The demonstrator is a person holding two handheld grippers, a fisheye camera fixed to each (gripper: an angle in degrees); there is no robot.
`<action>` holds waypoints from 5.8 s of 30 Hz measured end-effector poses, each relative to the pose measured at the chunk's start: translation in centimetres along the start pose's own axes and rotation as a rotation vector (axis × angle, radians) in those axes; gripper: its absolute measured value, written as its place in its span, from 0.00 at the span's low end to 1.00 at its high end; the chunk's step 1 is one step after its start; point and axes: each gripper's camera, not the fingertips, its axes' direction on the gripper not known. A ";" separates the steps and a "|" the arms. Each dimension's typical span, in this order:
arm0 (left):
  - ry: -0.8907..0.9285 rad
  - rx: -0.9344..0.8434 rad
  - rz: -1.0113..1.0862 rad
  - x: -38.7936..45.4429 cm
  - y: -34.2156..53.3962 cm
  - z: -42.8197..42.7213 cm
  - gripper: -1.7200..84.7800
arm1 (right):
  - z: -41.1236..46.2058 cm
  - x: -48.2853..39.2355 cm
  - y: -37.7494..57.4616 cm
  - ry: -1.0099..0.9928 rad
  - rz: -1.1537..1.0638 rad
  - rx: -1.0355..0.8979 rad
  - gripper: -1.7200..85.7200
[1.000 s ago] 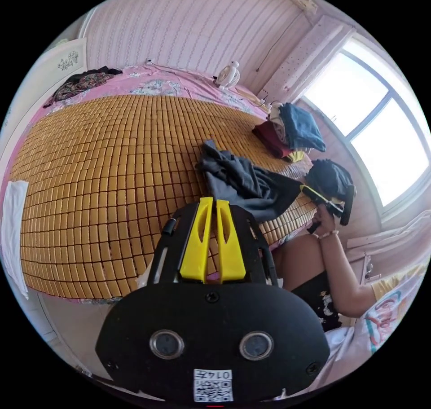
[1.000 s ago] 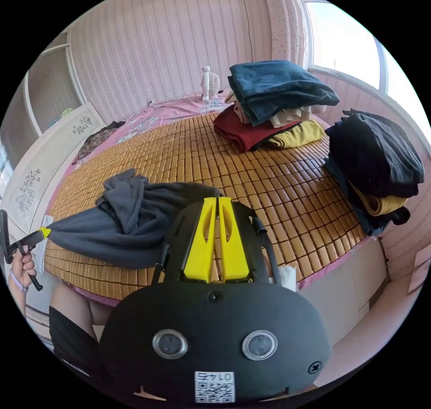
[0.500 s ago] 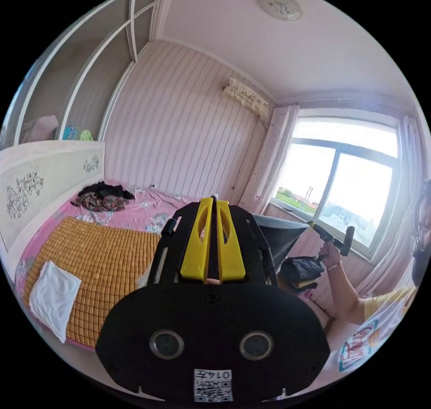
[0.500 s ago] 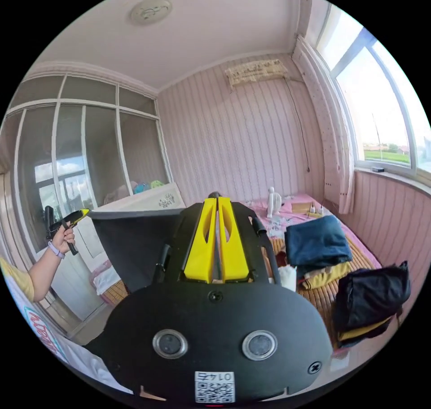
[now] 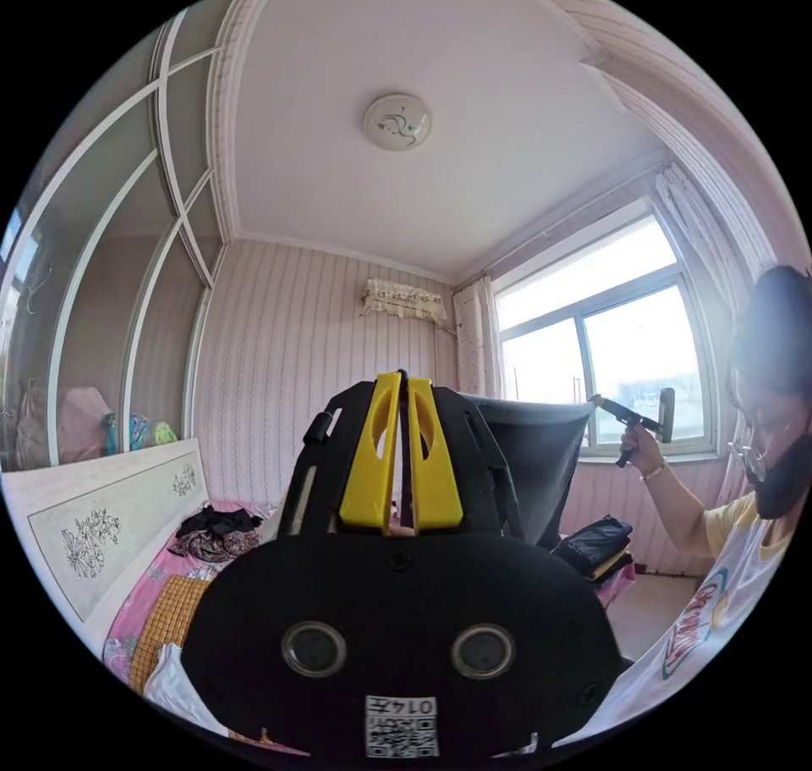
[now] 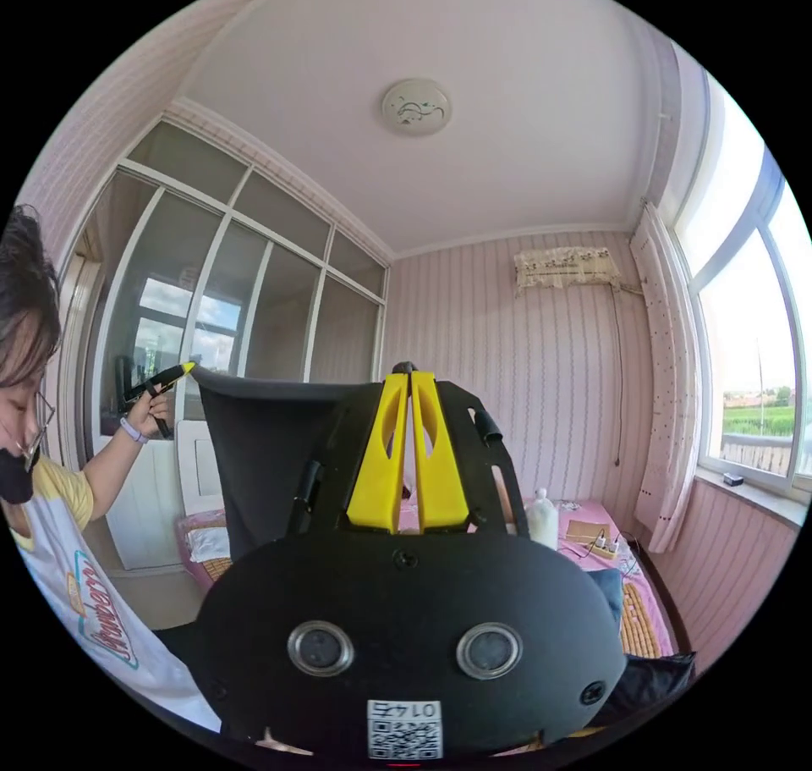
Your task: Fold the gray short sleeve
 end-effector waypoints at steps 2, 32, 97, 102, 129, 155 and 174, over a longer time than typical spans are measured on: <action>-0.005 0.022 0.030 -0.4 -0.7 -1.4 0.01 | -0.1 -0.2 -1.0 -0.027 -0.028 0.006 0.02; -0.214 -0.562 -0.173 -14.3 29.2 23.6 0.01 | 34.8 7.7 22.5 0.113 0.190 -0.472 0.02; -0.253 -1.496 -0.296 11.9 74.0 38.1 0.07 | 40.6 -13.8 57.5 0.168 0.069 -1.492 0.03; 0.086 -1.463 -0.092 21.4 72.4 40.8 0.06 | 38.5 -12.3 56.3 0.130 0.192 -1.351 0.02; 0.433 -1.529 -0.063 29.4 77.1 46.0 0.09 | 36.1 -10.2 61.2 0.105 0.271 -1.442 0.02; -0.406 -1.198 -0.443 -14.0 86.0 51.8 0.11 | 64.8 9.4 62.7 0.105 0.500 -1.233 0.11; -0.454 -1.282 -0.611 -22.2 91.4 49.3 0.05 | 77.0 7.4 58.9 0.301 0.426 -1.439 0.07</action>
